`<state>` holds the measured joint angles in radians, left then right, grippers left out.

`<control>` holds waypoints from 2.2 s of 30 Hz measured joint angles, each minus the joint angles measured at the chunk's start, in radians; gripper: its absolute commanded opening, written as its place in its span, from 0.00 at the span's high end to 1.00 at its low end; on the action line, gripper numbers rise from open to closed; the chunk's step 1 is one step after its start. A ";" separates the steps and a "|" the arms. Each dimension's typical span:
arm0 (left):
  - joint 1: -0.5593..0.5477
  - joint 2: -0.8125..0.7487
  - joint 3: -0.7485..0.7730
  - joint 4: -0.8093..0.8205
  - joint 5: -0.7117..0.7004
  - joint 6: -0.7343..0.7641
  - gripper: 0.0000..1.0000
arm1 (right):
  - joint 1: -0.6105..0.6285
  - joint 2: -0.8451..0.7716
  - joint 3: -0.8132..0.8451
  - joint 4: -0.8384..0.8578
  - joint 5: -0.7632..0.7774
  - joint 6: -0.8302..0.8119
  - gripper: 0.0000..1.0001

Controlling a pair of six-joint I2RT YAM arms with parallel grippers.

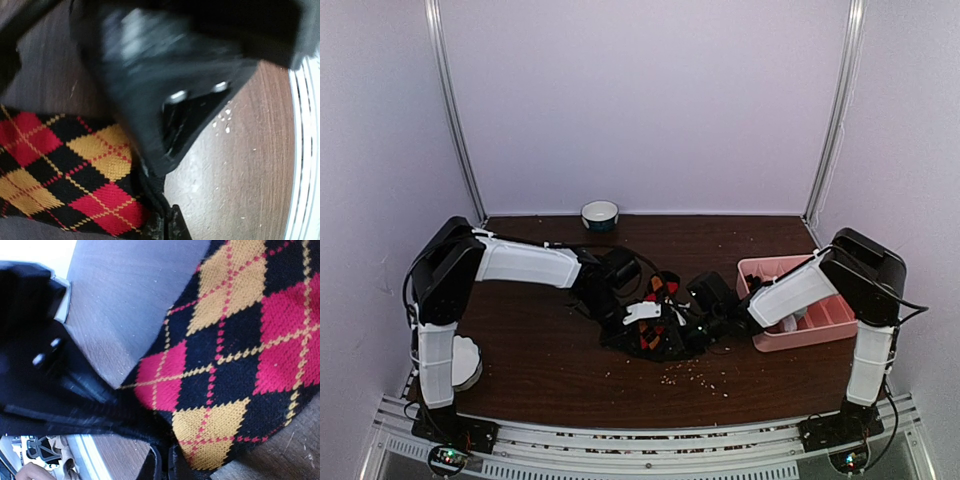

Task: Roll the socks
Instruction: Roll the sock.

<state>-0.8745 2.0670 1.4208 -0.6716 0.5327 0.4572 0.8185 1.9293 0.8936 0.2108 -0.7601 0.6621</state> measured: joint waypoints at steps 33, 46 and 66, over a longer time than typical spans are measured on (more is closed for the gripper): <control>0.141 0.244 0.222 -0.381 0.296 -0.059 1.00 | 0.043 -0.622 -0.375 0.093 0.824 -0.226 0.00; 0.148 0.318 0.327 -0.500 0.311 -0.091 1.00 | 0.380 -0.513 -0.435 0.283 0.863 -0.795 0.29; 0.150 0.339 0.354 -0.547 0.321 -0.101 1.00 | 0.403 -0.068 -0.104 0.197 0.782 -1.165 0.75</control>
<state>-0.7242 2.4058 1.7752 -1.2182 0.8539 0.3565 1.2213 1.8618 0.7898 0.4076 0.0223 -0.5030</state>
